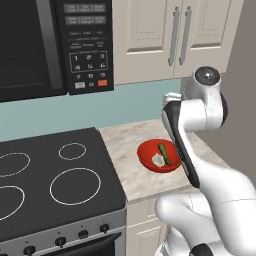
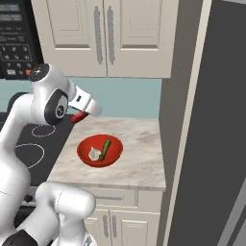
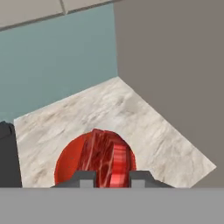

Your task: Take the squash, garlic, and steak from the freezer and place them in the bowl on the counter.

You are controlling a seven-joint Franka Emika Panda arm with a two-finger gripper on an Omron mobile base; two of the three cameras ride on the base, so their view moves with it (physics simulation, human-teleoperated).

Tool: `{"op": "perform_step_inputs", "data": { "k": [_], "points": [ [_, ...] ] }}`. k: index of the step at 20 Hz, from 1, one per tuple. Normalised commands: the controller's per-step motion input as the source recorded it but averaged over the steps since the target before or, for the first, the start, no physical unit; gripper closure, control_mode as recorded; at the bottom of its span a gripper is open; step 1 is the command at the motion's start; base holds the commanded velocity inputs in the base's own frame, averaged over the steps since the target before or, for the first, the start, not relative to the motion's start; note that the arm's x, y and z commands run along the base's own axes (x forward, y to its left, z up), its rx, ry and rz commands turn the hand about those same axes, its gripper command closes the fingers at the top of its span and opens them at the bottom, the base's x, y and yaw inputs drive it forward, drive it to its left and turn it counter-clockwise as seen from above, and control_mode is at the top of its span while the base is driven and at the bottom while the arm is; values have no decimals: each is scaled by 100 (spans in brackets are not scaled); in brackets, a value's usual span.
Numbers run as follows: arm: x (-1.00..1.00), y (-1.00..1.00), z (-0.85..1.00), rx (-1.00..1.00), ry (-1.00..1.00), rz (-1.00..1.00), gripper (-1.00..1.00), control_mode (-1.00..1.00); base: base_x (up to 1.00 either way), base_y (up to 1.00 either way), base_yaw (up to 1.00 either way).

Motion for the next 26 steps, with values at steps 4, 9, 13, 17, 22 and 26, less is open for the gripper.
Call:
{"op": "perform_step_inputs", "data": {
  "k": [4, 9, 13, 17, 22, 26],
  "points": [
    [96, -19, -97, 10, 43, 0, 100, -100, 0, 0, 0],
    [86, -1, -96, 8, 28, 2, 100, -100, 0, 0, 0],
    [91, 0, -87, 12, 12, 0, 100, -100, 0, 0, 0],
    [79, 0, -82, 9, 1, 0, 100, -100, 0, 0, 0],
    [33, 0, -99, 5, 5, 0, 100, -100, 0, 0, 0],
    [-3, 0, -82, 1, 8, 0, 100, -100, 0, 0, 0]
  ]
}}
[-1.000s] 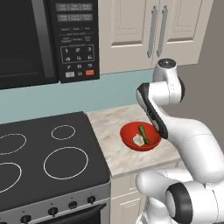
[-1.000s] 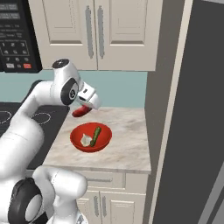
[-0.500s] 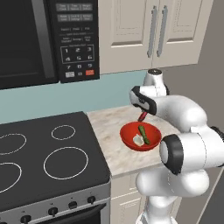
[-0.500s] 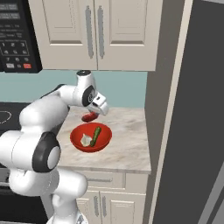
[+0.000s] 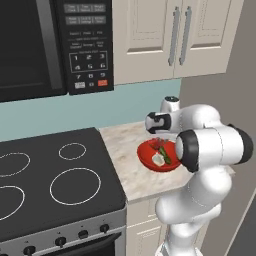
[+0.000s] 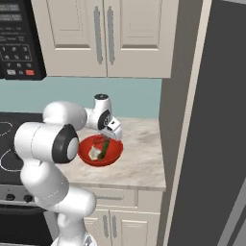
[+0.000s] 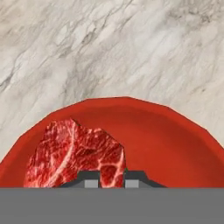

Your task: Take the squash, garlic, and steak from the freezer and place them in the bowl on the counter.

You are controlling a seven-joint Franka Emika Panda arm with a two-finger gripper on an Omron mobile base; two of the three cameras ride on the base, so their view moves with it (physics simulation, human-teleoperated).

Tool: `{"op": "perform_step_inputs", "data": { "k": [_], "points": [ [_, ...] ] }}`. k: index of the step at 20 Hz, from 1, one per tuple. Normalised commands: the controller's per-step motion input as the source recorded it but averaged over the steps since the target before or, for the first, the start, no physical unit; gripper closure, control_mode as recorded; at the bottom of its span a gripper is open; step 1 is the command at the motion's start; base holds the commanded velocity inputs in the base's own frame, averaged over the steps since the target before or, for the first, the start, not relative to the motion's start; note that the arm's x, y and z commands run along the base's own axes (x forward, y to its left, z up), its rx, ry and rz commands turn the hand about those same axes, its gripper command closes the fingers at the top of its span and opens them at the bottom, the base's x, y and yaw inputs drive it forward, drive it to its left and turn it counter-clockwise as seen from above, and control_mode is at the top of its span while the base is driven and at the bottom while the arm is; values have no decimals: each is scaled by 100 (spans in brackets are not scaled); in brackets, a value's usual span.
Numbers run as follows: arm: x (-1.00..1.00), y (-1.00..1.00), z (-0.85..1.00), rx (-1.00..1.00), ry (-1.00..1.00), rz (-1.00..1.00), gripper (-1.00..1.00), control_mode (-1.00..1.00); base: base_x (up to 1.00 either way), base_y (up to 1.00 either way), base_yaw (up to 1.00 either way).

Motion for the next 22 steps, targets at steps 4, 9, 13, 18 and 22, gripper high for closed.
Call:
{"op": "perform_step_inputs", "data": {
  "k": [4, 9, 13, 18, 22],
  "points": [
    [8, 0, -34, 3, 0, 0, 100, -100, 0, 0, 0],
    [-1, 0, -17, 3, -1, 0, -100, -100, 0, 0, 0],
    [-95, -14, 5, 2, -12, 0, -100, -100, 0, 0, 0],
    [-100, -22, 12, 8, -14, 0, -100, -100, 0, 0, 0],
    [-100, -19, 46, 9, -29, 0, -100, -100, 0, 0, 0]
  ]
}}
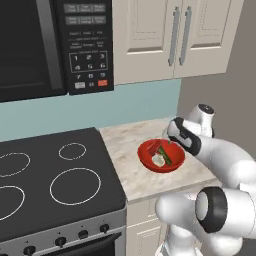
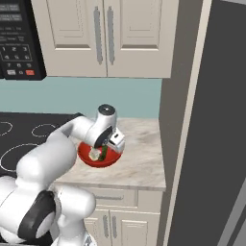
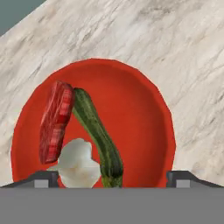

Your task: Take the squash, garlic, and steak from the freezer and place them in the bowl on the counter.

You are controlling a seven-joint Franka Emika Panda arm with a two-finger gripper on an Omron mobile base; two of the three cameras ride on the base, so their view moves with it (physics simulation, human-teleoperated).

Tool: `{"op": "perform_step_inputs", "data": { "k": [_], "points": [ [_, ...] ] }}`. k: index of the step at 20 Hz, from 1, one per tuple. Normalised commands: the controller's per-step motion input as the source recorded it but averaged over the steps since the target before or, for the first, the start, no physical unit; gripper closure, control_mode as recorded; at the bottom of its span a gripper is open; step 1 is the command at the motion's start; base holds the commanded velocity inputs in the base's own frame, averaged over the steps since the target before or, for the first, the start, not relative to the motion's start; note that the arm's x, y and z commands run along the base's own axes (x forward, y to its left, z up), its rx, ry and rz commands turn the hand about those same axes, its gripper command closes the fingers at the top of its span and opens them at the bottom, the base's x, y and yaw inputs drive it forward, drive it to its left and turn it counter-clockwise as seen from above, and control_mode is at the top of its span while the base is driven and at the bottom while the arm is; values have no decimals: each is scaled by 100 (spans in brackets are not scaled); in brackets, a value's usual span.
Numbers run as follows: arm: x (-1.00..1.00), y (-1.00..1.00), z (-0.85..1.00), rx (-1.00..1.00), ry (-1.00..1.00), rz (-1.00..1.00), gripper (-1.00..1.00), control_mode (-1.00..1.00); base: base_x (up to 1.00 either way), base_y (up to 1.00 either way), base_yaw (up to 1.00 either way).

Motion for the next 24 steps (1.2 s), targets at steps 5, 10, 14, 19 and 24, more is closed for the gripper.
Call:
{"op": "perform_step_inputs", "data": {
  "k": [5, 10, 14, 19, 24],
  "points": [
    [-100, -12, 59, 1, -53, 0, -100, -100, 0, 0, 0],
    [-100, -14, 91, 0, -74, 0, -100, -100, 0, 0, 0],
    [-100, 3, 100, -1, -72, 0, -100, -100, 0, 0, 0],
    [-100, 40, 100, -16, -70, 0, -100, -100, 0, 0, 0],
    [-35, 16, 32, -18, -31, 1, -100, -100, 0, 0, 0]
  ]
}}
